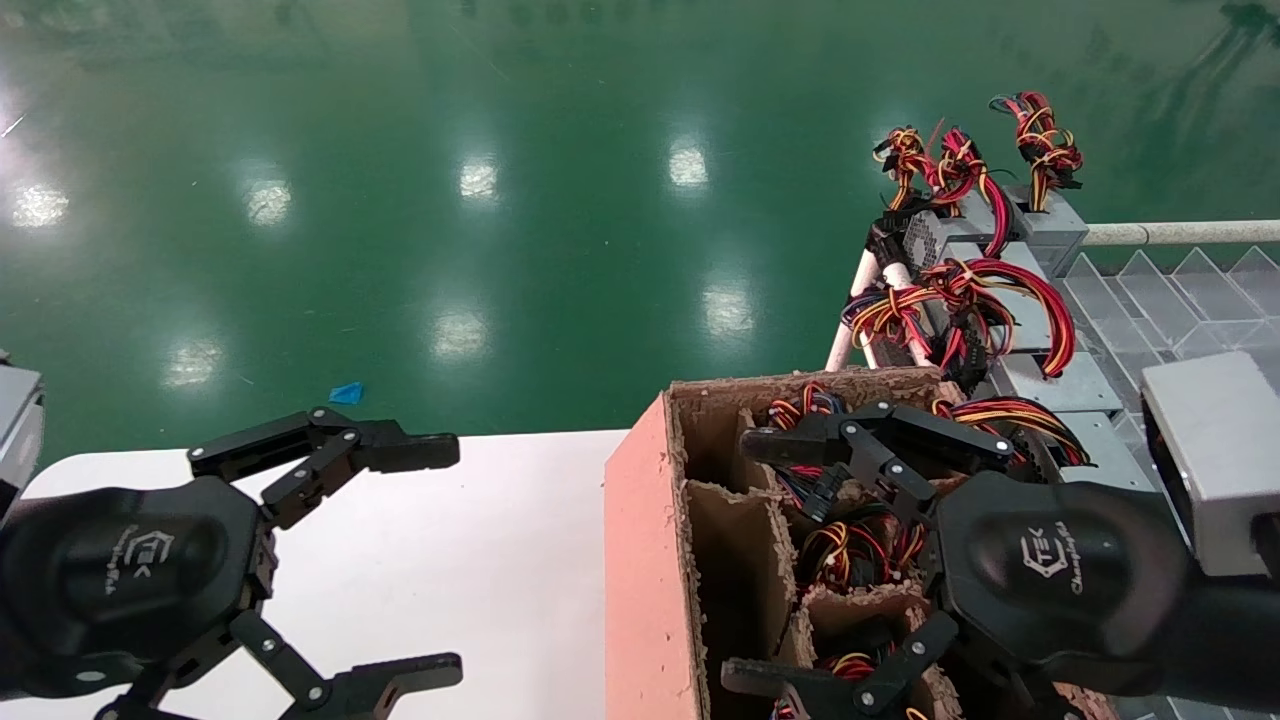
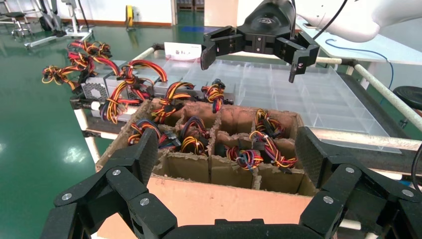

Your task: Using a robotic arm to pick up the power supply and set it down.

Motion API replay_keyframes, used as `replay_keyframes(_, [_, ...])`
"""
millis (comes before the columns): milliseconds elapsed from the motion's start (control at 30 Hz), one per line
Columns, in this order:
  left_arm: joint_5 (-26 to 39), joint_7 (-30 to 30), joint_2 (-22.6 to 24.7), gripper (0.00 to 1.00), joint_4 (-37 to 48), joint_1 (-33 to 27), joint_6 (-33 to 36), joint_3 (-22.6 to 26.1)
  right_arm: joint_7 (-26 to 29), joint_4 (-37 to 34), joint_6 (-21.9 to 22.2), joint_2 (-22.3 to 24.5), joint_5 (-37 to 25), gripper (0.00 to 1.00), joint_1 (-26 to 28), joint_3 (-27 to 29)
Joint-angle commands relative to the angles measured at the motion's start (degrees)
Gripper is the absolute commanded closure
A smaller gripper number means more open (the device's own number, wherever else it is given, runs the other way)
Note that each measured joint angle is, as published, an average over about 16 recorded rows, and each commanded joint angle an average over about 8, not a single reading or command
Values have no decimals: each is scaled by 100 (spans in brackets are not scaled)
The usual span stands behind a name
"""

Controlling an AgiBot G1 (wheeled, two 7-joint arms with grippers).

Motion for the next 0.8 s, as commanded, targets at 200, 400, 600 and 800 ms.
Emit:
replay_keyframes(200, [0,0,0,0,0,0,0,0,0,0,0,0,0,0,0,0])
replay_keyframes(400, [0,0,0,0,0,0,0,0,0,0,0,0,0,0,0,0])
replay_keyframes(600, [0,0,0,0,0,0,0,0,0,0,0,0,0,0,0,0])
replay_keyframes(800, [0,0,0,0,0,0,0,0,0,0,0,0,0,0,0,0])
